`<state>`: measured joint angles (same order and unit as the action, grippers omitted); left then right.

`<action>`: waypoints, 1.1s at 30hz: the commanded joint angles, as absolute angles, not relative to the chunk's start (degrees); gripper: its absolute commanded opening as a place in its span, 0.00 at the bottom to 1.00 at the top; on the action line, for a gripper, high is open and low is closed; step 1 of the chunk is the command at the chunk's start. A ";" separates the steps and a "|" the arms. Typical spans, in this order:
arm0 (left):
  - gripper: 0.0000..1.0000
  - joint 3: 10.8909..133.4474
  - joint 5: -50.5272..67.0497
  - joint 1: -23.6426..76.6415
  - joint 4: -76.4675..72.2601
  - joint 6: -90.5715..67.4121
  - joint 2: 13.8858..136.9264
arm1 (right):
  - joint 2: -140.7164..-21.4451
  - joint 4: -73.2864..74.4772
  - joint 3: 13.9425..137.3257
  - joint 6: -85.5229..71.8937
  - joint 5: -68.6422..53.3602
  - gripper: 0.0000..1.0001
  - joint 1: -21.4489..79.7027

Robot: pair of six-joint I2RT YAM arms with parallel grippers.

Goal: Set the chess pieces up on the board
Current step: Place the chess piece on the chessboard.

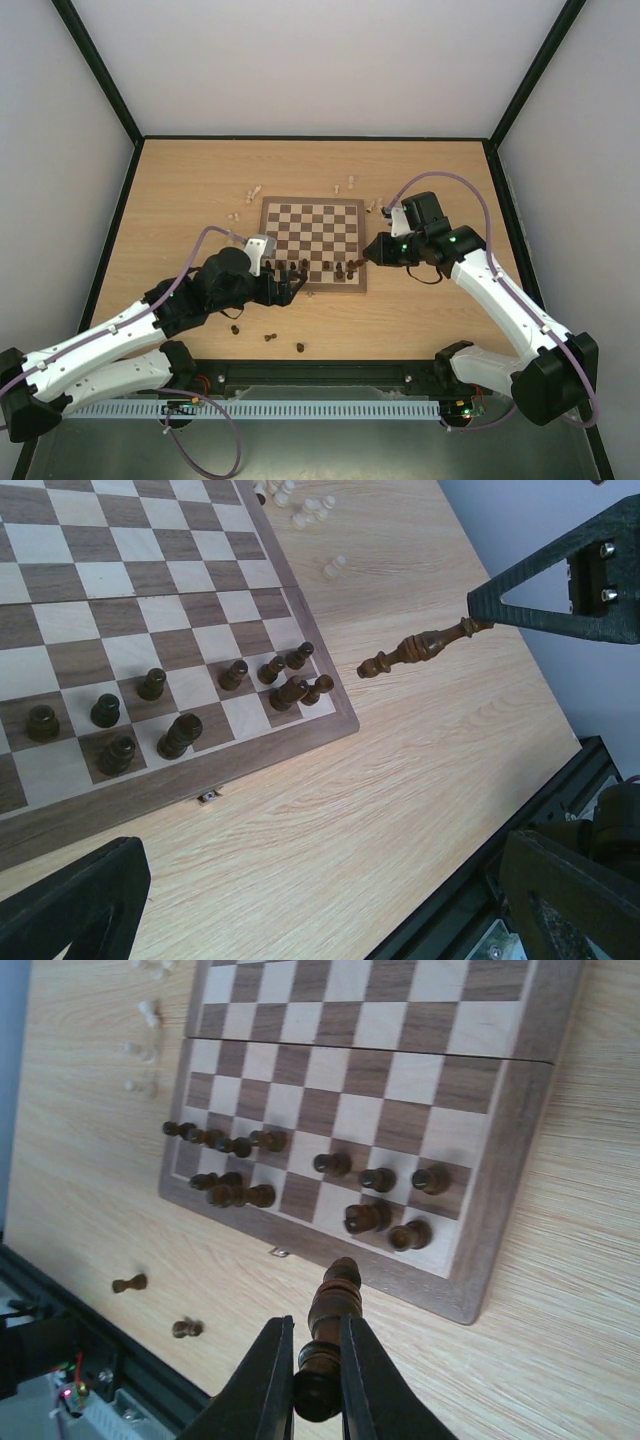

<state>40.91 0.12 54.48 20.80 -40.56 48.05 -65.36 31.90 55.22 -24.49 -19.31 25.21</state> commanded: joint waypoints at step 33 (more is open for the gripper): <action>0.96 18.70 17.99 48.97 -26.53 -60.73 28.80 | -60.44 -5.11 52.09 -50.57 -57.11 0.09 30.36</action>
